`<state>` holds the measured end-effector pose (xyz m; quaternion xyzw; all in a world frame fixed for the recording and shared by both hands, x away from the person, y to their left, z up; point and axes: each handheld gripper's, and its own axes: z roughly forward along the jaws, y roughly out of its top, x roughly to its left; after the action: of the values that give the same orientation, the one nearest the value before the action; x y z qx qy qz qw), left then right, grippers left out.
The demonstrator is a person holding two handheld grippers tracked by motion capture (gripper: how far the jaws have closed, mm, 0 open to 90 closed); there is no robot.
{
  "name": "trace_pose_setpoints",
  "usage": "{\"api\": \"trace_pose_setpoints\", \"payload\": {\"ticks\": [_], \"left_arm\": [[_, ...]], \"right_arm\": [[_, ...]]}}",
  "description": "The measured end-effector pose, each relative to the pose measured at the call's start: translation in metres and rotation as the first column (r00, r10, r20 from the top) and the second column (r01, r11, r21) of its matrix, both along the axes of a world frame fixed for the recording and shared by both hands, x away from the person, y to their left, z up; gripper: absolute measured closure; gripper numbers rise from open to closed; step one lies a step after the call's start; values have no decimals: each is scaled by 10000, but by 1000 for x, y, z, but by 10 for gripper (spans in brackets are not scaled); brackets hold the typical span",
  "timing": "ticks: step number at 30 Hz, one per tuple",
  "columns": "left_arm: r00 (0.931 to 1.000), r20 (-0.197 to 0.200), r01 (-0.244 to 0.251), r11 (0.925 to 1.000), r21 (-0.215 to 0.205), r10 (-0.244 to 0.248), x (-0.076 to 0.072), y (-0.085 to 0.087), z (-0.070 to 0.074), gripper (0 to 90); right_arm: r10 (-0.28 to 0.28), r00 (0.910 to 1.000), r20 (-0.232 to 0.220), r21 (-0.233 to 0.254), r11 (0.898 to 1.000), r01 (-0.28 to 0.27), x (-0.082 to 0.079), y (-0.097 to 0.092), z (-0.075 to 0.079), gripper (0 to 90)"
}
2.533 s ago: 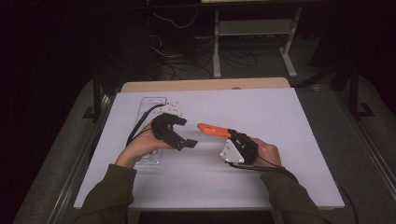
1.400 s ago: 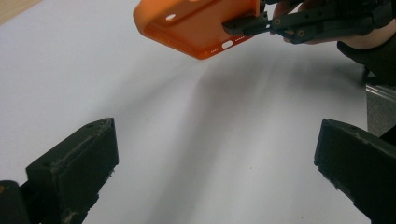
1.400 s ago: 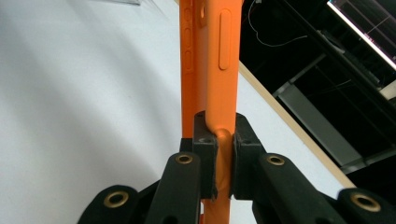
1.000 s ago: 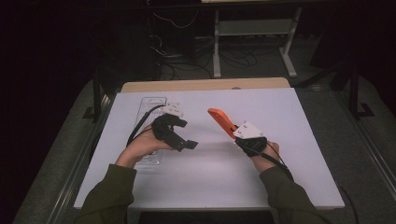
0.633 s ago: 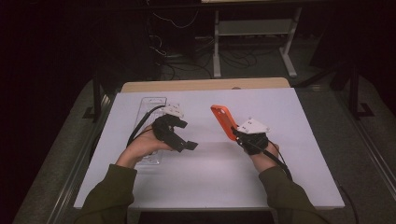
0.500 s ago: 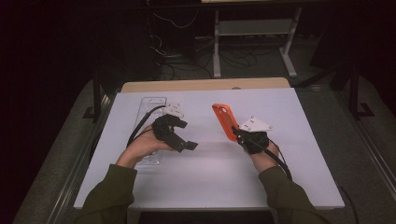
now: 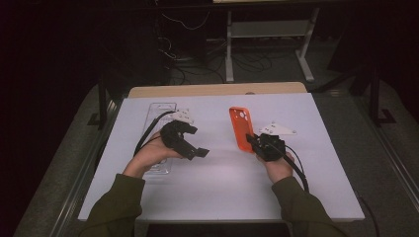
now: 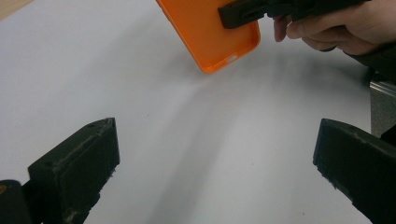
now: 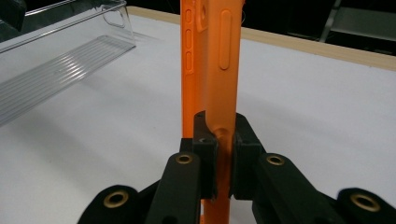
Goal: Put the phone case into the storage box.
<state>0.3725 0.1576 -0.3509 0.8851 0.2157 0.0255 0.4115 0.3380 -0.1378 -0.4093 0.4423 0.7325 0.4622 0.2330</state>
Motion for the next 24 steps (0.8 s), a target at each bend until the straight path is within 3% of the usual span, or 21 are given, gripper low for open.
{"api": "trace_pose_setpoints", "payload": {"ticks": [2, 13, 20, 24], "left_arm": [[9999, 134, -3, 9999, 111, 1, 1, 1, 1, 0], [9946, 529, -865, 9947, -554, 895, 3, 3, 5, 0], [9858, 510, -1535, 9821, -1091, 1598, 3, 1, 5, 0], [9784, 485, -1918, 9697, -1515, 2011, 4, -1, 5, 0]], "right_arm": [[-14, 10000, 14, 41, 10000, 14, 0, 0, 0, 817], [-140, 9998, 137, 42, 9999, 139, -3, 3, 0, 817], [-195, 9995, 235, 60, 9998, 194, -4, 9, -1, 816], [-184, 9994, 282, 76, 9998, 182, -3, 14, -1, 817]]}}
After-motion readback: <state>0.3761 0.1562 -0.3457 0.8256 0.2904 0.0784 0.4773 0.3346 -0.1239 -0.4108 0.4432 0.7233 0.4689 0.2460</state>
